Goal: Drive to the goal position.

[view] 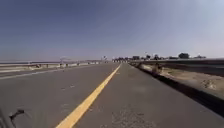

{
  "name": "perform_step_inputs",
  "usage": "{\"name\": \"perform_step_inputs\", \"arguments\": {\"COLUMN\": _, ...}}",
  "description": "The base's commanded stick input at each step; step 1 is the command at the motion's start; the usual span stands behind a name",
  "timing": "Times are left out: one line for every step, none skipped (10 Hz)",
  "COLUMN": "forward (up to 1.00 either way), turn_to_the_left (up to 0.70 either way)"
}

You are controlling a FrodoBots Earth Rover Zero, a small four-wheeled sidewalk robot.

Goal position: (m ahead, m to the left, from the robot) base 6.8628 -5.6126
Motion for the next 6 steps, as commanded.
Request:
{"name": "perform_step_inputs", "arguments": {"forward": 0.3, "turn_to_the_left": 0.0}}
{"name": "perform_step_inputs", "arguments": {"forward": 0.3, "turn_to_the_left": 0.0}}
{"name": "perform_step_inputs", "arguments": {"forward": 0.3, "turn_to_the_left": 0.0}}
{"name": "perform_step_inputs", "arguments": {"forward": 0.3, "turn_to_the_left": 0.0}}
{"name": "perform_step_inputs", "arguments": {"forward": 0.3, "turn_to_the_left": 0.0}}
{"name": "perform_step_inputs", "arguments": {"forward": 0.3, "turn_to_the_left": 0.0}}
